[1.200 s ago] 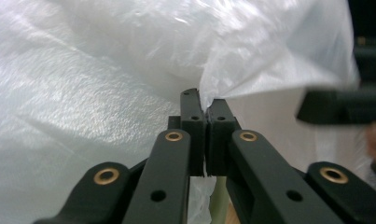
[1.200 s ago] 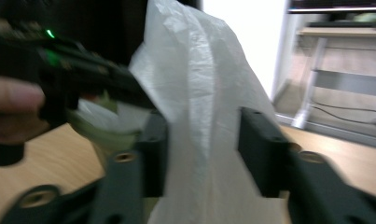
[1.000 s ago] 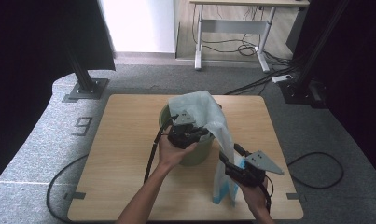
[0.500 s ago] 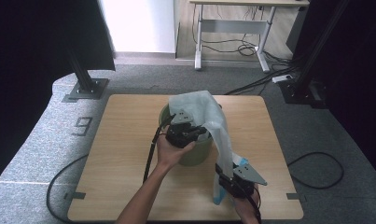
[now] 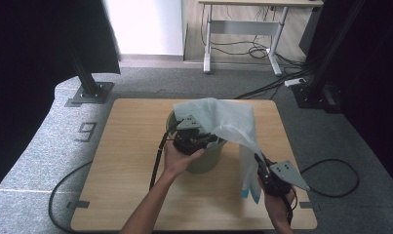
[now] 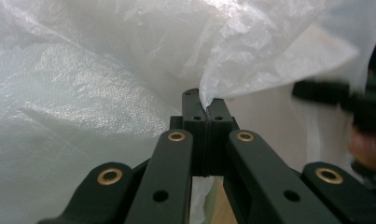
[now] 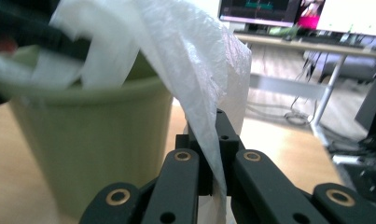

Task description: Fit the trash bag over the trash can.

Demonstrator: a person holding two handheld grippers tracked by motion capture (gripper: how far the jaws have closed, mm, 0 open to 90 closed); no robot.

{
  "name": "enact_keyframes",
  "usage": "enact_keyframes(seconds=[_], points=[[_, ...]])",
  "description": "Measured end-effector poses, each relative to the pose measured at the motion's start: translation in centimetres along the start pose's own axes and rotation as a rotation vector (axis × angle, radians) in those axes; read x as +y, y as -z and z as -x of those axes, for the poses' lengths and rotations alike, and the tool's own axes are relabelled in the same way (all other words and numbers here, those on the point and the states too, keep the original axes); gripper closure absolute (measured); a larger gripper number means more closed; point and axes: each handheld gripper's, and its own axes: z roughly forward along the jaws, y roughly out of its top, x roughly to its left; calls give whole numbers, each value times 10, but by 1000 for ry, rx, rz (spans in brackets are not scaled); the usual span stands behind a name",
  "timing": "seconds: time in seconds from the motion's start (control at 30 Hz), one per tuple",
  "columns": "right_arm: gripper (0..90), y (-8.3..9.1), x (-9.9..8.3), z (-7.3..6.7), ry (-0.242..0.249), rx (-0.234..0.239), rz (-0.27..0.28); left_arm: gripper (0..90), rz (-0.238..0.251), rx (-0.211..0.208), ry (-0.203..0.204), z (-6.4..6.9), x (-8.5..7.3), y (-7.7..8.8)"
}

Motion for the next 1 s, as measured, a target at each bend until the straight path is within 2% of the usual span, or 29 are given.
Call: enact_keyframes(seconds=[0.2,0.27,0.33,0.4,0.47,0.53,0.6,0.7,0.8,0.87,0.93,1.0], points=[[881,-4,33,13,30,-11,58,888,-4,-72,25,-6,-4,6],[881,-6,40,14,40,-6,67,881,-12,-79,33,-8,-5,7],[881,-10,45,13,52,5,72,848,-14,-73,24,-8,-6,8],[881,-13,47,11,58,16,72,761,6,-48,18,-7,-6,10],[881,-15,48,8,64,26,68,620,27,12,1,-4,-4,14],[881,-18,47,5,72,38,61,520,28,66,-25,0,-2,15],[881,-21,47,3,76,47,55,451,37,118,-47,4,0,17],[881,-22,47,2,78,58,47,395,57,178,-69,8,5,19],[881,-22,48,2,82,64,41,392,70,202,-86,11,10,19],[881,-23,49,3,83,67,36,432,55,229,-95,11,14,16],[881,-23,51,3,81,71,36,540,34,248,-99,9,17,11],[881,-22,53,3,86,73,42,670,18,233,-73,4,18,7]])
